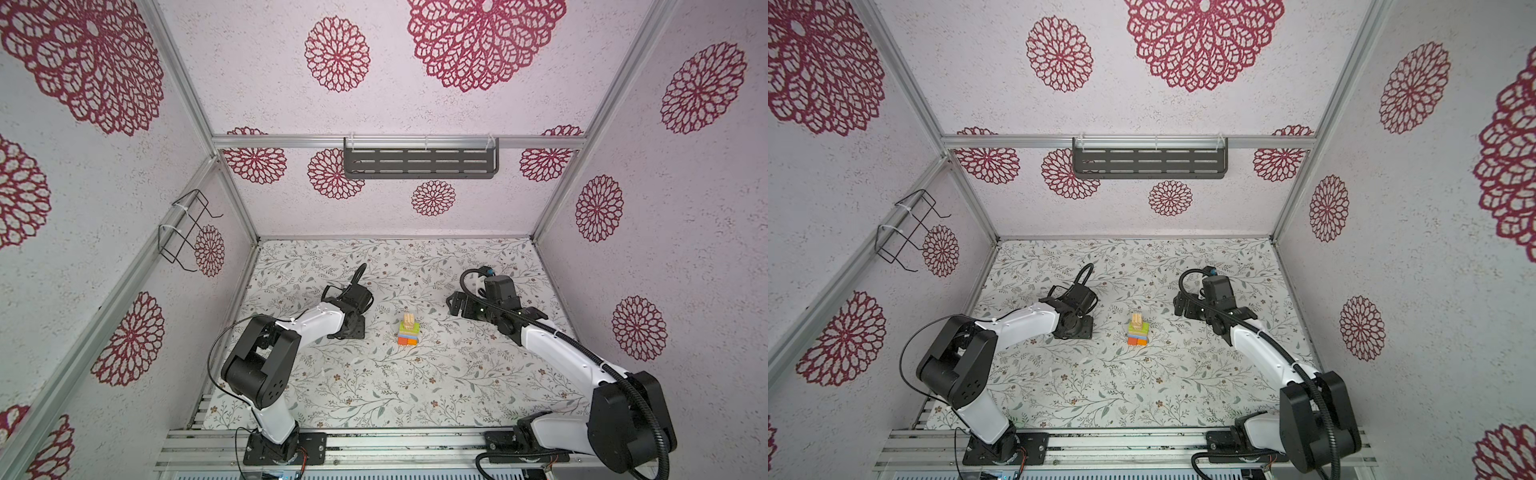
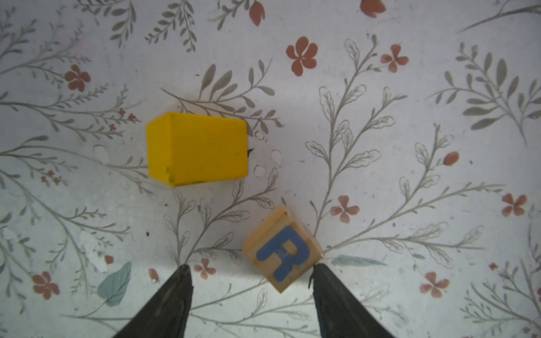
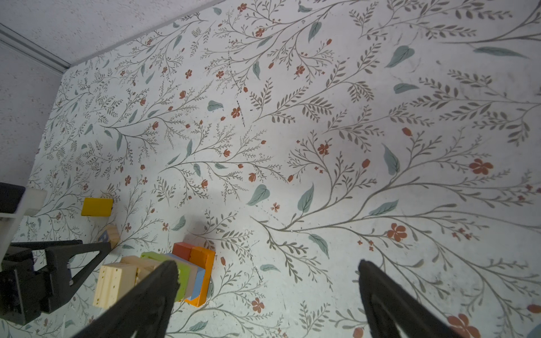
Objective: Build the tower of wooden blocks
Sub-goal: 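Align the left gripper fingers around the 'R' cube, then close the left gripper on the 'R' cube and lift it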
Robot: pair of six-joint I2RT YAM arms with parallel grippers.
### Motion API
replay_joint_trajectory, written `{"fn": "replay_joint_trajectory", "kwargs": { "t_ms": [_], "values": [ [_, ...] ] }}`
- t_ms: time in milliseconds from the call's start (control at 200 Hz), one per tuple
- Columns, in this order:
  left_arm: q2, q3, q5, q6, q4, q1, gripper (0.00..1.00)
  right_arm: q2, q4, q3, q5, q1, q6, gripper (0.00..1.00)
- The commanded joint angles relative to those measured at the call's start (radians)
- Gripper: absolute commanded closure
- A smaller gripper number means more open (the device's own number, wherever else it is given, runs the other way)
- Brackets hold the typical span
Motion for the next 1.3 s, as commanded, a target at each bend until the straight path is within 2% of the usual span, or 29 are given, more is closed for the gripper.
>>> {"fn": "replay_joint_trajectory", "kwargs": {
  "t_ms": [0, 430, 665, 931, 1291],
  "values": [
    [0.011, 0.011, -0.02, 0.009, -0.005, -0.008, 0.33, -0.024, -0.001, 0.003, -0.004, -0.006, 0.001, 0.01],
    [0.078, 0.072, -0.053, 0.0, -0.022, 0.018, 0.41, -0.005, -0.004, 0.012, 0.0, -0.007, -0.004, 0.01],
    [0.07, 0.064, 0.019, -0.011, 0.014, 0.056, 0.42, 0.006, -0.009, 0.023, 0.003, -0.007, -0.008, 0.01],
    [0.065, 0.064, 0.063, -0.014, 0.038, 0.058, 0.43, 0.01, -0.014, 0.027, 0.005, -0.006, -0.013, 0.01],
    [0.067, 0.071, 0.076, -0.019, 0.047, 0.058, 0.48, 0.004, -0.025, 0.031, 0.011, -0.006, -0.016, 0.01]
  ]
}}
